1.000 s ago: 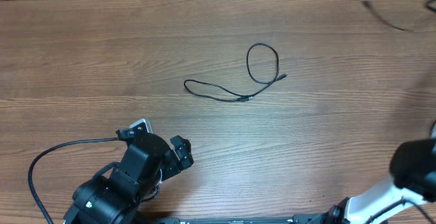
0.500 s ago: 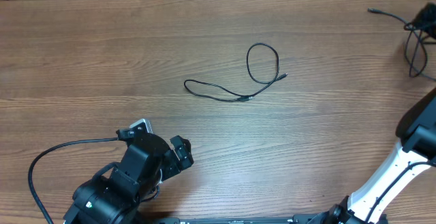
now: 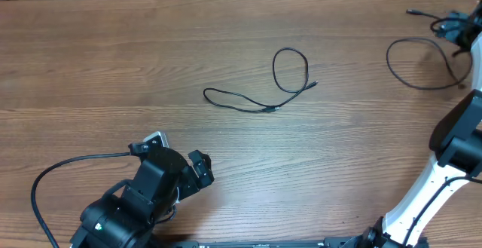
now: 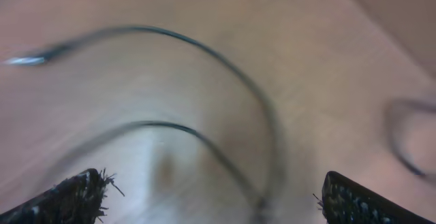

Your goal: Untangle cables

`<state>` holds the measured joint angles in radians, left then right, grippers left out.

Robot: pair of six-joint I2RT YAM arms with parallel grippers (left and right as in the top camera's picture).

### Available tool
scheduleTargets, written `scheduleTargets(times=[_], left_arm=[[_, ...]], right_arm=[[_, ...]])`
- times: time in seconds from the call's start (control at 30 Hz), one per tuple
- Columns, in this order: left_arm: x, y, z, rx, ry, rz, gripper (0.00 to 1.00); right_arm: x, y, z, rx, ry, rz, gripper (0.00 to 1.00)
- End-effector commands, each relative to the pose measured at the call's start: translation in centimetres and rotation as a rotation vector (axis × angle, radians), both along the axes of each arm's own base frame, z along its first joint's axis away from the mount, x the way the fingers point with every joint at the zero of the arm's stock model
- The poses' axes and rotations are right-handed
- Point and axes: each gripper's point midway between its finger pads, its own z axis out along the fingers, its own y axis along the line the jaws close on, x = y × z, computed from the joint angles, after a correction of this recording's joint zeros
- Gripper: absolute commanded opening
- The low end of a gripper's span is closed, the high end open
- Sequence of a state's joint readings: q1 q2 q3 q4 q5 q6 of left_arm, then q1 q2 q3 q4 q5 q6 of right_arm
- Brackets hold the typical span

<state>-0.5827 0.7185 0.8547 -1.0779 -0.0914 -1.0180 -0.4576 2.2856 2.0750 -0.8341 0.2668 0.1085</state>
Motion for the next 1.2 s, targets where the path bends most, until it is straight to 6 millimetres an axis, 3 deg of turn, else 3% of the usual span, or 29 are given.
scheduleTargets(times=[0.0,0.2,0.37,0.57,0.77,0.97,1.17], left_arm=[[0.1,0.2,-0.1,0.019,-0.007,0.000,1.00],[0.1,0.2,-0.1,0.019,-0.007,0.000,1.00],[0.1,0.2,-0.1,0.019,-0.007,0.000,1.00],[0.1,0.2,-0.1,0.019,-0.007,-0.001,1.00],[0.1,0.2,-0.1,0.019,-0.007,-0.001,1.00],[0.1,0.2,-0.1,0.019,-0.007,0.000,1.00],[0.1,0.2,-0.1,0.019,-0.007,0.000,1.00]], right_arm=[[-3.2,-2.8,5.7,-0.155,-0.041,-0.246,1.00],[-4.0,-0.6,8.5,-0.146,-0.051,-0.229,1.00],[-4.1,2.7,11.9,-0.141,-0.093,-0.193,1.00],[-5.4,6.7,13.9,-0.088,-0.101,-0.184,1.00],[-8.3,9.1,14.0,-0.031,-0.020,-0.177,1.00],[-10.7,13.4,12.4,0.199,0.066,-0.121,1.00],[-12.4,16.4,11.3,0.288,0.183,-0.019,0.96]])
